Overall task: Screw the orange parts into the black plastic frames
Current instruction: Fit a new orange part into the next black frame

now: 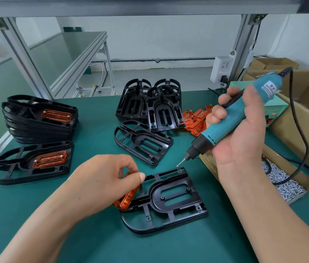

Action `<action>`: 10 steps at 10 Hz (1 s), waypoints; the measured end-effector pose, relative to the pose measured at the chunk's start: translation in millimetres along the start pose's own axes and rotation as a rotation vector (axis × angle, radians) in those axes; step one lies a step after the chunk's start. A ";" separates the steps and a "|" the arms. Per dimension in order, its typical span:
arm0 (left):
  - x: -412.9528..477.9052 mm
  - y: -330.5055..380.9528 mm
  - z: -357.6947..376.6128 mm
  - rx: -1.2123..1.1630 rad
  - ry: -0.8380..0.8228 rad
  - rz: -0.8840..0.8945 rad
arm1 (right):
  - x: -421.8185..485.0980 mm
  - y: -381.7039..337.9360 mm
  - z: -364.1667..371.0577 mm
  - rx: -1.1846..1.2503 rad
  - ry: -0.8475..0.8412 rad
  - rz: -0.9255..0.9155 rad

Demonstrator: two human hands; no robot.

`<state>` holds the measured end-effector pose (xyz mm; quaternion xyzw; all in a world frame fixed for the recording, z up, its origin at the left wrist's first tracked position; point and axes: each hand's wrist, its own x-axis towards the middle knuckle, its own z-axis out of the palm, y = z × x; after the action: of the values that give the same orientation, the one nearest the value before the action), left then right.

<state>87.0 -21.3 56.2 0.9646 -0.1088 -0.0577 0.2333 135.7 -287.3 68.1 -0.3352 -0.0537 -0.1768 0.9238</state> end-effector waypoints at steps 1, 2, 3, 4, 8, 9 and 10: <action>0.8 -2.5 -0.4 -0.018 -0.019 0.023 | -0.3 -0.4 0.2 -0.002 0.000 -0.002; 4.6 -5.5 2.0 -0.111 0.024 0.002 | -0.5 0.2 -0.1 0.000 0.005 -0.001; 6.4 -3.8 5.6 -0.302 0.046 -0.017 | 0.2 -0.4 -0.4 0.005 0.014 -0.002; 4.4 5.4 12.9 -0.452 0.033 -0.009 | 0.5 -0.6 -0.4 0.014 0.028 -0.002; -7.4 43.3 42.7 -0.035 0.228 0.065 | 0.7 -0.3 -0.7 0.034 0.030 -0.006; -7.1 41.4 40.7 0.036 0.192 0.115 | 1.4 -0.5 -1.5 0.043 0.030 -0.004; -8.2 40.2 35.7 0.044 0.128 0.159 | 1.8 0.1 -1.6 0.041 0.028 -0.002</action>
<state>65.9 -69.9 43.7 0.9595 -0.1708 0.0250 0.2225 137.4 -288.8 67.2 -0.3136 -0.0447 -0.1815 0.9310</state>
